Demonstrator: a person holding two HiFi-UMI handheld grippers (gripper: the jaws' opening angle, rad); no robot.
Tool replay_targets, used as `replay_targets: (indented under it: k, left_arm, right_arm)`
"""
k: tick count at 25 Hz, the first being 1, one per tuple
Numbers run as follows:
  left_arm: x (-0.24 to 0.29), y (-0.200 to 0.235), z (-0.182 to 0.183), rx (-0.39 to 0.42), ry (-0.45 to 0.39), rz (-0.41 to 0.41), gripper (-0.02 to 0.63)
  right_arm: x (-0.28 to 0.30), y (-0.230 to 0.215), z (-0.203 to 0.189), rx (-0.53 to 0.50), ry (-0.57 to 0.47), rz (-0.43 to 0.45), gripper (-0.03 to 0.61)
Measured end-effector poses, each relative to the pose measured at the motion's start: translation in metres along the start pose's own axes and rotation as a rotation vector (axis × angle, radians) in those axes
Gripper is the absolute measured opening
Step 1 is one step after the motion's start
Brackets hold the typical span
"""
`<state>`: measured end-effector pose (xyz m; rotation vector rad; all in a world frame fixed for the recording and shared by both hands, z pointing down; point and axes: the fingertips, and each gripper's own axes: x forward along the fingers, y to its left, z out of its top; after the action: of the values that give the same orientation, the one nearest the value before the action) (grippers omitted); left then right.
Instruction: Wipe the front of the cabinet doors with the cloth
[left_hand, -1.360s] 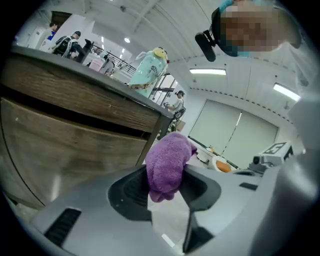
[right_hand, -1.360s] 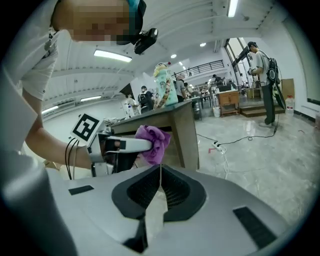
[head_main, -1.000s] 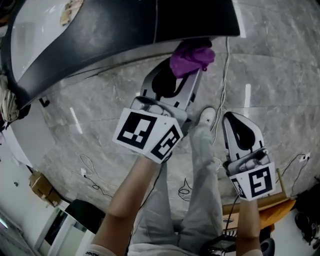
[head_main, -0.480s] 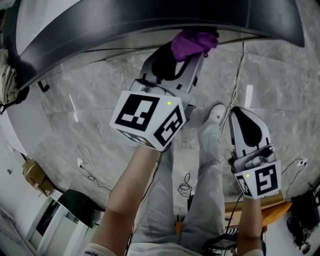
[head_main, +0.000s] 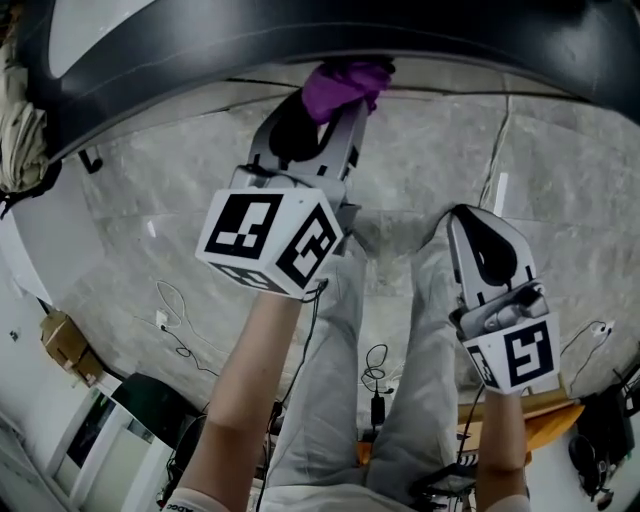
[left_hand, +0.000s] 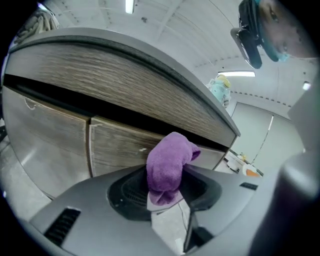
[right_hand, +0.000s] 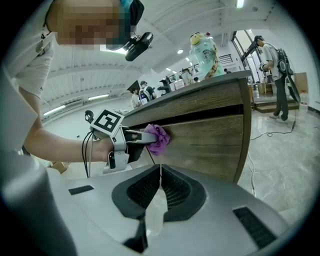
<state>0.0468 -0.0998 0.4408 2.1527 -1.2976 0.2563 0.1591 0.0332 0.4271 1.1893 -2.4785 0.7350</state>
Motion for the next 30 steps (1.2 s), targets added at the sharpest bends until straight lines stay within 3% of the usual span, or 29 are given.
replay_targets:
  k: [11,17,21,30]
  left_arm:
    - [-0.054,0.087,0.018,-0.046,-0.062,0.21,0.15]
    - [-0.051,0.068,0.009,-0.073,-0.08,0.245,0.146]
    - [-0.034,0.023,-0.014,-0.06,-0.038,0.193,0.146]
    - [0.065,-0.126,-0.089,0.043,0.135,-0.057,0.146]
  right_arm:
    - [0.003,0.011,0.006,-0.027,0.005,0.05,0.029]
    - [-0.025,-0.01,-0.002,-0.047,0.023,0.053,0.029]
    - [-0.047,-0.031,-0.002,-0.041,0.024,0.04,0.029]
    - [-0.104,-0.102,-0.023,0.021,0.02,-0.053,0.029]
